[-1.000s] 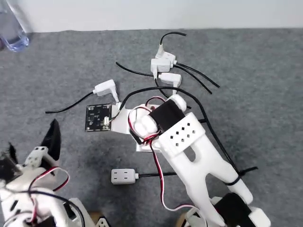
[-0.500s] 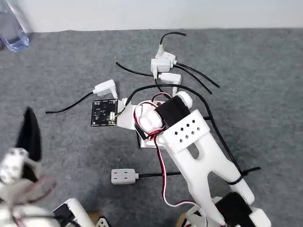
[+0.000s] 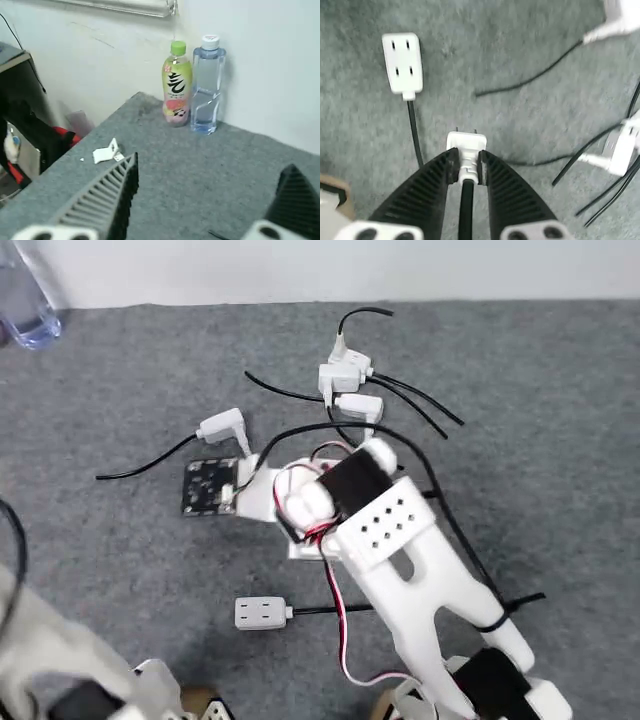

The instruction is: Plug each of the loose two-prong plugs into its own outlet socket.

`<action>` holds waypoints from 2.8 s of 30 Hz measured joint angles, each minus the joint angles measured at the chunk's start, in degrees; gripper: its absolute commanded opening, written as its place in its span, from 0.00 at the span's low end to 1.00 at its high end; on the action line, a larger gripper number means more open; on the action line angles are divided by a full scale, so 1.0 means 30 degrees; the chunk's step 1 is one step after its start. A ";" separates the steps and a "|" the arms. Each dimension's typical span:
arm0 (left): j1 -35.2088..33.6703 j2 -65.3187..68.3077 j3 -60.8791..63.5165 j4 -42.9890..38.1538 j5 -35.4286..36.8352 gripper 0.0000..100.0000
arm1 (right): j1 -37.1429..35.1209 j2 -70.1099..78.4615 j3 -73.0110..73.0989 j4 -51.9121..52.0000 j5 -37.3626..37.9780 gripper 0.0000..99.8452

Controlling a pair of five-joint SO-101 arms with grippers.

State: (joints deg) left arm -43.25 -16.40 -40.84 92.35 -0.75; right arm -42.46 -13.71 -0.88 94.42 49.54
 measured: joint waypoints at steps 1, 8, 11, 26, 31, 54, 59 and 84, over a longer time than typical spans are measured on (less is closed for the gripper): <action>-0.0469 0.0996 -0.0791 0.0088 -0.0498 0.41 | -0.0293 0.0000 0.0000 -0.0293 -0.0205 0.01; -0.4220 0.7267 -0.2608 -0.0147 -0.3165 0.41 | -0.0967 0.0234 0.0000 -0.1817 -0.1231 0.01; -0.5158 1.0022 -0.2608 -0.0703 -0.4190 0.41 | -0.2198 0.1231 0.0000 -0.1934 -0.1905 0.01; -0.6212 2.1773 -0.2579 -0.1201 -0.7414 0.41 | -0.5070 0.3546 0.4777 -0.5919 -0.3546 0.01; -0.6154 2.4000 -0.2579 -0.0703 -0.7385 0.41 | -0.6037 0.3546 0.4923 -0.6066 -0.4015 0.01; -0.6271 2.6432 -0.3546 -0.1319 -0.8791 0.41 | -0.7150 0.3810 0.4864 -0.5890 -0.3516 0.01; -0.6271 2.6725 -0.3575 -0.1495 -0.9201 0.41 | -0.7121 0.3810 0.4864 -0.5919 -0.2842 0.01; -0.6300 2.6784 -0.3575 -0.1612 -0.9846 0.41 | -0.6681 0.7355 0.0703 -0.3487 -0.1172 0.01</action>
State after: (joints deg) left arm -62.15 63.96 -51.56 87.52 -30.29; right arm -62.51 8.35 1.23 83.96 46.02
